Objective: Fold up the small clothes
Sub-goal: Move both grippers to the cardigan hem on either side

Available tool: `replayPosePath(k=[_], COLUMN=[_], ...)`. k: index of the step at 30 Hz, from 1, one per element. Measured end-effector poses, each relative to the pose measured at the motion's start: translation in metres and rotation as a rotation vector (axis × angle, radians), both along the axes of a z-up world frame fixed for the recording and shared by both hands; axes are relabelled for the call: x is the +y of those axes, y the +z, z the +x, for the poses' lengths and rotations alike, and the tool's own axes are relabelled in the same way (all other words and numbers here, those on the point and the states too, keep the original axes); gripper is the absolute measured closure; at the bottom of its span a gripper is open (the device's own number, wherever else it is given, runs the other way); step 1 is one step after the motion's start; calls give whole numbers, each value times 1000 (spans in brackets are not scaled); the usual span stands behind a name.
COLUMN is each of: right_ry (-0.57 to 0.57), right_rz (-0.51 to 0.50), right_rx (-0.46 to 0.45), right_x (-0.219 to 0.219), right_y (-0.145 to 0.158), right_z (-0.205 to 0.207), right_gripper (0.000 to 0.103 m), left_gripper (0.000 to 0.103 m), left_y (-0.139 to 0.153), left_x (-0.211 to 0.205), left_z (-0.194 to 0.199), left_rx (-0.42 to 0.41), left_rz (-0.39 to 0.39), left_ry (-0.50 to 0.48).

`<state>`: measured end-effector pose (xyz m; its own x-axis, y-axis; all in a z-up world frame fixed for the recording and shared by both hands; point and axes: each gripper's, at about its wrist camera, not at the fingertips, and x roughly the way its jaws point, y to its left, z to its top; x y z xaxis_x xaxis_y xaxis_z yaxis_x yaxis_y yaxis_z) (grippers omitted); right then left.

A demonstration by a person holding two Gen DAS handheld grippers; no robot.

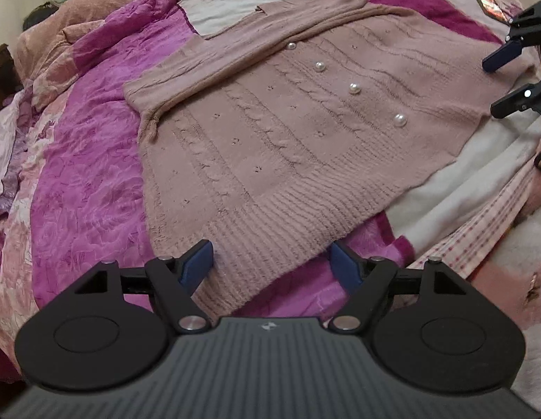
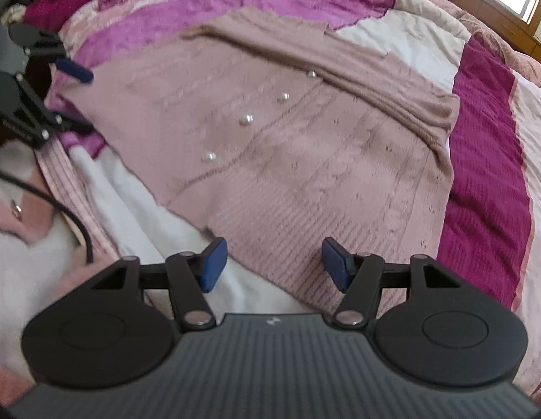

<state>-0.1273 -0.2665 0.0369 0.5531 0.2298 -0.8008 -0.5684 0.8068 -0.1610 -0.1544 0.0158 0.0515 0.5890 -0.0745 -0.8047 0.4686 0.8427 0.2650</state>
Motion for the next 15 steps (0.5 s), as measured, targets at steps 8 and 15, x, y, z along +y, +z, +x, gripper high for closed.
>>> replayPosePath(k=[8, 15], right_ry=[-39, 18], right_rz=[-19, -75], right_rx=[-42, -24], right_x=[5, 1], right_y=[-6, 0], right_z=[14, 5], right_gripper=[41, 41], left_gripper=[23, 23], left_y=[0, -5], left_x=[4, 10], left_z=[22, 24], left_rx=[-32, -33], left_rz=[-29, -10], left_ry=[37, 56])
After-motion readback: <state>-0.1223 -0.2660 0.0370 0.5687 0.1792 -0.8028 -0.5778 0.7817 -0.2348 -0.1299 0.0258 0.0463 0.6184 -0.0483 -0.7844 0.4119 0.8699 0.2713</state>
